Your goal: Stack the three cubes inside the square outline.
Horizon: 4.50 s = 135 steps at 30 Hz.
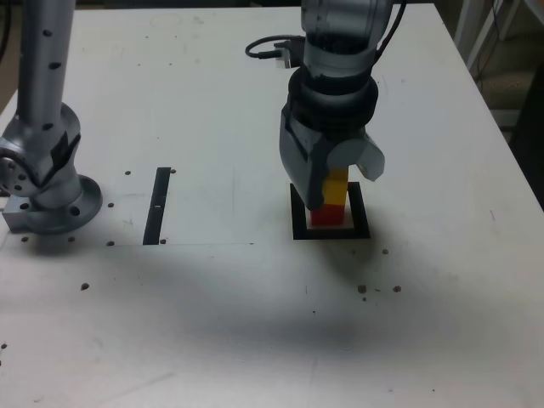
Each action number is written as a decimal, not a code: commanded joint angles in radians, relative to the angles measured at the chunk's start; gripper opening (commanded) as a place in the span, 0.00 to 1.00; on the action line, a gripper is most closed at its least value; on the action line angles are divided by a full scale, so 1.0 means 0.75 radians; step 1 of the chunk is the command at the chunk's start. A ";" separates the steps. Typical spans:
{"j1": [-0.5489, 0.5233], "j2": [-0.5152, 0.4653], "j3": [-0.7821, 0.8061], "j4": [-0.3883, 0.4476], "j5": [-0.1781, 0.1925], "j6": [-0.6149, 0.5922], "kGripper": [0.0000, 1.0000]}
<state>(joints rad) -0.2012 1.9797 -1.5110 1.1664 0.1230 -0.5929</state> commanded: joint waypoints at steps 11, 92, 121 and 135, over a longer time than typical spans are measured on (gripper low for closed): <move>0.000 -0.086 0.009 0.058 0.075 0.043 0.99; 1.201 0.776 -1.349 0.521 0.072 1.111 0.89; 1.171 0.787 -1.373 0.507 0.026 1.087 0.50; 1.162 0.775 -1.382 0.523 -0.031 1.088 0.31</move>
<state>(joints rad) 0.6731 2.5703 -2.5449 1.5515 0.1033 0.2236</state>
